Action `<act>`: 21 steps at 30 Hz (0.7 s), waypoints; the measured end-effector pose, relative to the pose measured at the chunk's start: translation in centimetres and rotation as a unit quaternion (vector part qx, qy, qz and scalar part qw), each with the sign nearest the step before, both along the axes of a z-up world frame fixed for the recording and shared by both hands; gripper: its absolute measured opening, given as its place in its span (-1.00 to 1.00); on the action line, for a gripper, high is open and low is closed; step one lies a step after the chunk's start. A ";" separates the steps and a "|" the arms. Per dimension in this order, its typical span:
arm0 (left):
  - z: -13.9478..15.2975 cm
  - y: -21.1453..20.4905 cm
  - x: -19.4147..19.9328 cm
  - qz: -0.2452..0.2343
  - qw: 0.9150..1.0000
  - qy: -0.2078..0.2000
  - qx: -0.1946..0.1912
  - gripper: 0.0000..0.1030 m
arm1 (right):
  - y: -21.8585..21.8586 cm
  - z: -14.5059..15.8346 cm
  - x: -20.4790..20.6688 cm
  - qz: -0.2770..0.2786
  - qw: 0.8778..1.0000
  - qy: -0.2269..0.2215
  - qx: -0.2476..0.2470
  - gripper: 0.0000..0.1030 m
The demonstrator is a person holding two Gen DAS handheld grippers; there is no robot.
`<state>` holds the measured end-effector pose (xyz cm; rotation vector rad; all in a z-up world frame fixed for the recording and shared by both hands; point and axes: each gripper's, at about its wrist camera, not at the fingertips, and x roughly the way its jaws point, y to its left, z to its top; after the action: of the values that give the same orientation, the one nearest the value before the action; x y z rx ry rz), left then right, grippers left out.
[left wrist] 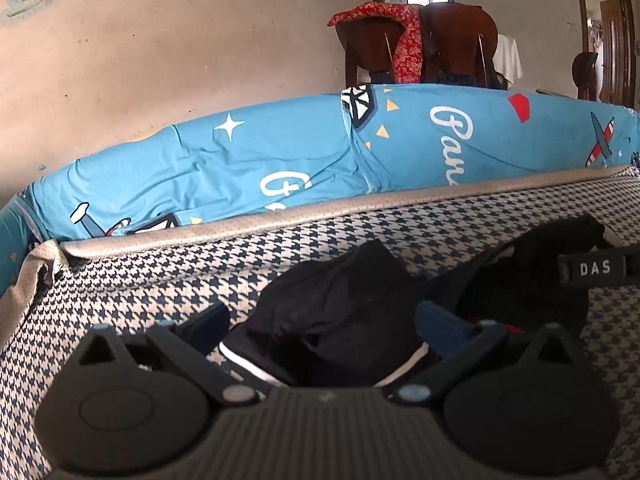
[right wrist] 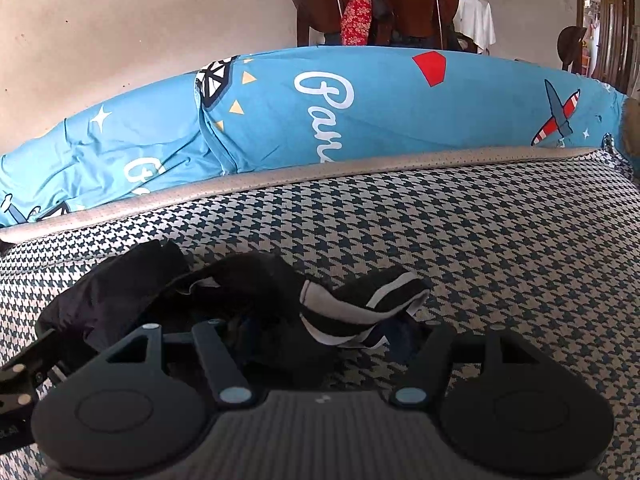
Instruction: Fold clothes
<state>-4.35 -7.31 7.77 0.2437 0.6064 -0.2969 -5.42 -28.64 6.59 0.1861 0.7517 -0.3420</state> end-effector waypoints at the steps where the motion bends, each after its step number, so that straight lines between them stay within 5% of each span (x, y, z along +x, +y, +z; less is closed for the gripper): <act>1: -0.2 0.0 0.1 0.000 1.000 0.001 0.003 0.99 | 0.0 0.0 0.0 0.000 1.000 0.001 0.000 0.26; 13: -0.1 2.8 0.9 -0.006 1.000 -0.007 -0.013 0.94 | -4.4 0.9 -1.7 0.008 0.997 -0.013 0.075 0.42; 18: -0.7 2.4 0.5 -0.055 0.998 0.013 -0.019 0.95 | -4.7 0.6 -2.1 0.022 0.996 -0.008 0.089 0.42; 21: -1.5 1.2 -0.3 -0.093 0.995 0.005 0.018 0.98 | -4.8 0.5 -1.9 0.019 0.995 -0.006 0.099 0.42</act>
<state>-4.69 -6.10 6.26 0.3343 0.5998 -0.4676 -7.34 -33.44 7.09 0.3607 0.7769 -0.2299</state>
